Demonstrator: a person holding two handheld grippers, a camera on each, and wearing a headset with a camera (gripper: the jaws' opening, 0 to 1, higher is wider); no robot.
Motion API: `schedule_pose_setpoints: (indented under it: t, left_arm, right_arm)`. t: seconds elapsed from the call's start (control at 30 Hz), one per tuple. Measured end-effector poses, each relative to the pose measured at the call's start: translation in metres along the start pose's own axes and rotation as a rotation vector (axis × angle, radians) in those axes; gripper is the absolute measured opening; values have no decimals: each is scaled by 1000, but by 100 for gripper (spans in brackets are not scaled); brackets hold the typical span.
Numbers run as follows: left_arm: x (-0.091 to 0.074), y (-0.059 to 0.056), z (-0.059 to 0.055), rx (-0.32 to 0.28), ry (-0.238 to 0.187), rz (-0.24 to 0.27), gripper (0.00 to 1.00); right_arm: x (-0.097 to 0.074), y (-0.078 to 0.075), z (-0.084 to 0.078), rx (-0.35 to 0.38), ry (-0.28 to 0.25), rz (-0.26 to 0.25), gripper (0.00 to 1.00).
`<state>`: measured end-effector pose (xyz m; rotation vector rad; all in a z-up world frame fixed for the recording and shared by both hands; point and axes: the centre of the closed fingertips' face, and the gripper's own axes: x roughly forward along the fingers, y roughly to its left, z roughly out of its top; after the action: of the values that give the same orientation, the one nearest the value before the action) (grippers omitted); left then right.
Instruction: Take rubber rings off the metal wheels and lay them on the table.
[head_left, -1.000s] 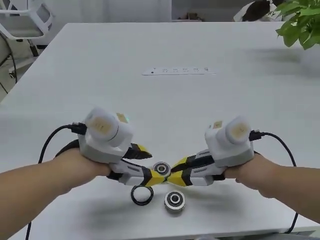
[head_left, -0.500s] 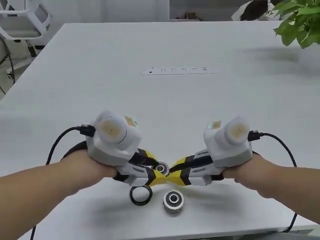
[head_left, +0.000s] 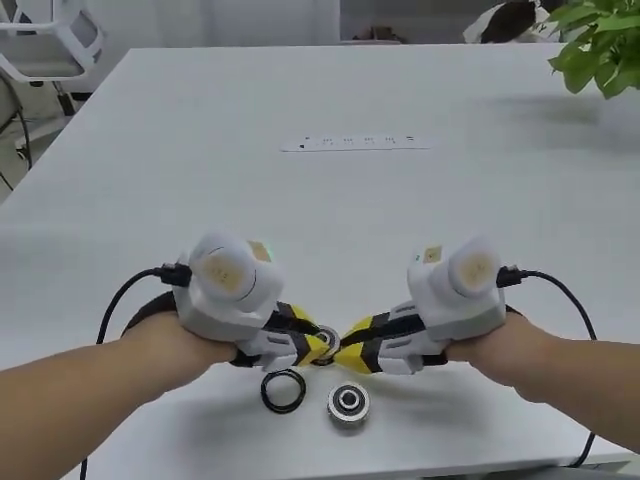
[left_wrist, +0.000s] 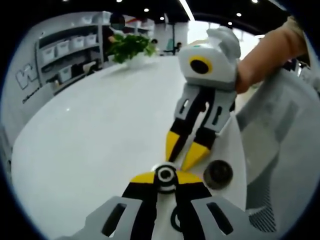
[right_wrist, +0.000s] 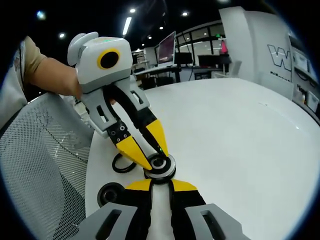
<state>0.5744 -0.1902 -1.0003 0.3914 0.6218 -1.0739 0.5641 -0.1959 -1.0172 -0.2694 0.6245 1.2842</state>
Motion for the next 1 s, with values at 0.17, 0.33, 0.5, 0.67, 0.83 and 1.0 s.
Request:
schedule_pose_setpoints:
  t: [0.17, 0.33, 0.5, 0.67, 0.83, 1.0]
  left_arm:
    - [0, -1, 0, -3, -3, 7, 13]
    - [0, -1, 0, 0, -3, 20, 13]
    - [0, -1, 0, 12, 1, 34, 13]
    - [0, -1, 0, 20, 4, 48, 13]
    - [0, -1, 0, 21, 7, 50, 13]
    - [0, -1, 0, 22, 11, 54, 13]
  right_arm:
    - [-1, -3, 0, -19, 17, -13, 0]
    - [-1, -4, 0, 28, 13, -20, 0]
    - [-2, -7, -1, 211, -15, -23, 0]
    - [-5, -11, -1, 325, -47, -13, 0]
    - [-7, -10, 0, 374, -66, -7, 0]
    - [-9, -9, 2, 398, -82, 0, 0]
